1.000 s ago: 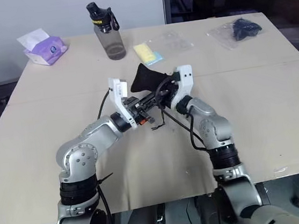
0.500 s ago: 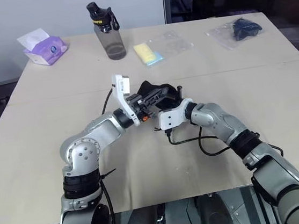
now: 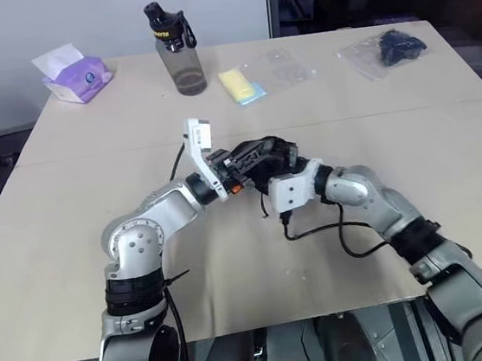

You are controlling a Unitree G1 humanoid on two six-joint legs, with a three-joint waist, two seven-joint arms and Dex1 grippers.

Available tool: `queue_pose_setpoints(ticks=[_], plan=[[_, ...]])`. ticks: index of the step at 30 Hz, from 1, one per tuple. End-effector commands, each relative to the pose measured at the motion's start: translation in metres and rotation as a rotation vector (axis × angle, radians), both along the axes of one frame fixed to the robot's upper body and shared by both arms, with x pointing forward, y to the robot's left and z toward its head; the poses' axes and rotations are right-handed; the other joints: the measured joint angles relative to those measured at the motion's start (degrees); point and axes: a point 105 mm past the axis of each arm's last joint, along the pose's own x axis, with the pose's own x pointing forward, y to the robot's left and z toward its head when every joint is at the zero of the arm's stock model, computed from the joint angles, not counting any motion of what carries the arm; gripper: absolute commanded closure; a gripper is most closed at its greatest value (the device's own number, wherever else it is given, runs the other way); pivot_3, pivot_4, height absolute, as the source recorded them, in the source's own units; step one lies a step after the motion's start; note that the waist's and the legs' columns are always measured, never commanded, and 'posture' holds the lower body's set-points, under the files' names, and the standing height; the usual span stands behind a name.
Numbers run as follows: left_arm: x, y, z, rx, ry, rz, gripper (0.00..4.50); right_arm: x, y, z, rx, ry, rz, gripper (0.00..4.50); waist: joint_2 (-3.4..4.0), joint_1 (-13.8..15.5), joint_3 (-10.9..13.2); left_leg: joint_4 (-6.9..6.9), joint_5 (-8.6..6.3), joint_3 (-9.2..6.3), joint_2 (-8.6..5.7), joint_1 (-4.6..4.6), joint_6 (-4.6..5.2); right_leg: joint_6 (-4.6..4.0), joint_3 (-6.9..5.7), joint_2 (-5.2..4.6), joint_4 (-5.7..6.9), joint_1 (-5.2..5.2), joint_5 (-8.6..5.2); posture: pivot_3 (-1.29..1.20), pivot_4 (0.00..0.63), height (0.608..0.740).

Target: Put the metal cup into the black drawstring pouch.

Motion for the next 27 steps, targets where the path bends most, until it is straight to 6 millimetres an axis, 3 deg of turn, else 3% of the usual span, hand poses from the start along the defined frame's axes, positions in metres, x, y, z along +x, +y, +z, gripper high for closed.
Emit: queue_pose_setpoints(ticks=[1, 5, 11, 13, 17, 20, 24, 27], plan=[[0.011, 0.018, 0.016, -0.025, -0.062, 0.087, 4.50, -0.017, -0.009, 0.023, 0.063, 0.014, 0.062, 0.04, 0.00, -0.01, 0.00, 0.00, 0.00, 0.01, 0.00, 0.01, 0.00, 0.00, 0.00, 0.00, 0.00, 0.00, 0.00, 0.00, 0.150, 0.740], [0.013, 0.019, 0.015, -0.037, -0.045, 0.092, 4.50, -0.031, -0.019, 0.049, 0.273, 0.198, 0.074, 0.04, 0.00, -0.31, 0.00, 0.00, 0.00, -0.04, 0.03, 0.06, 0.01, 0.00, -0.01, 0.06, 0.05, 0.01, 0.00, 0.00, 0.150, 0.740], [0.013, 0.017, 0.014, -0.058, -0.018, 0.088, 4.50, -0.025, -0.033, 0.085, 0.617, 0.573, 0.028, 0.04, 0.00, 0.11, 0.00, 0.09, 0.00, -0.06, 0.04, 0.04, 0.01, -0.01, -0.04, 0.06, 0.09, 0.02, 0.00, 0.00, 0.150, 0.740], [0.014, 0.016, 0.014, -0.065, -0.012, 0.089, 4.50, -0.028, -0.042, 0.089, 0.708, 0.733, 0.051, 0.04, 0.00, 0.35, 0.00, 0.10, 0.00, -0.04, 0.02, 0.02, 0.01, -0.01, -0.03, 0.03, 0.08, 0.03, 0.00, 0.00, 0.150, 0.740], [0.014, 0.016, 0.018, -0.079, -0.015, 0.091, 4.50, -0.059, -0.055, 0.050, 0.572, 1.070, 0.091, 0.04, -0.01, 1.46, 0.00, 0.08, -0.01, -0.11, 0.02, -0.05, 0.02, -0.03, -0.13, 0.03, 0.00, 0.03, -0.02, 0.00, 0.150, 0.740], [0.014, 0.014, 0.018, -0.083, -0.013, 0.092, 4.50, -0.079, -0.048, 0.027, 0.481, 1.220, 0.111, 0.04, -0.02, 1.42, 0.02, 0.07, -0.01, -0.10, 0.02, -0.12, 0.03, -0.08, -0.15, 0.01, -0.08, 0.02, -0.08, 0.00, 0.150, 0.740], [0.013, 0.015, 0.018, -0.081, -0.009, 0.096, 4.50, -0.065, -0.029, -0.005, 0.472, 1.223, -0.027, 0.04, -0.03, 0.59, 0.02, 0.08, -0.01, -0.01, 0.05, 0.01, 0.03, -0.11, 0.01, 0.11, -0.03, 0.01, -0.11, 0.00, 0.150, 0.740], [0.012, 0.017, 0.016, -0.084, -0.004, 0.102, 4.50, -0.039, -0.014, -0.035, 0.503, 1.137, -0.181, 0.04, -0.03, 0.80, 0.01, 0.10, -0.01, -0.16, 0.07, 0.08, 0.03, 0.00, -0.05, 0.20, 0.09, 0.02, -0.26, 0.00, 0.150, 0.740]])
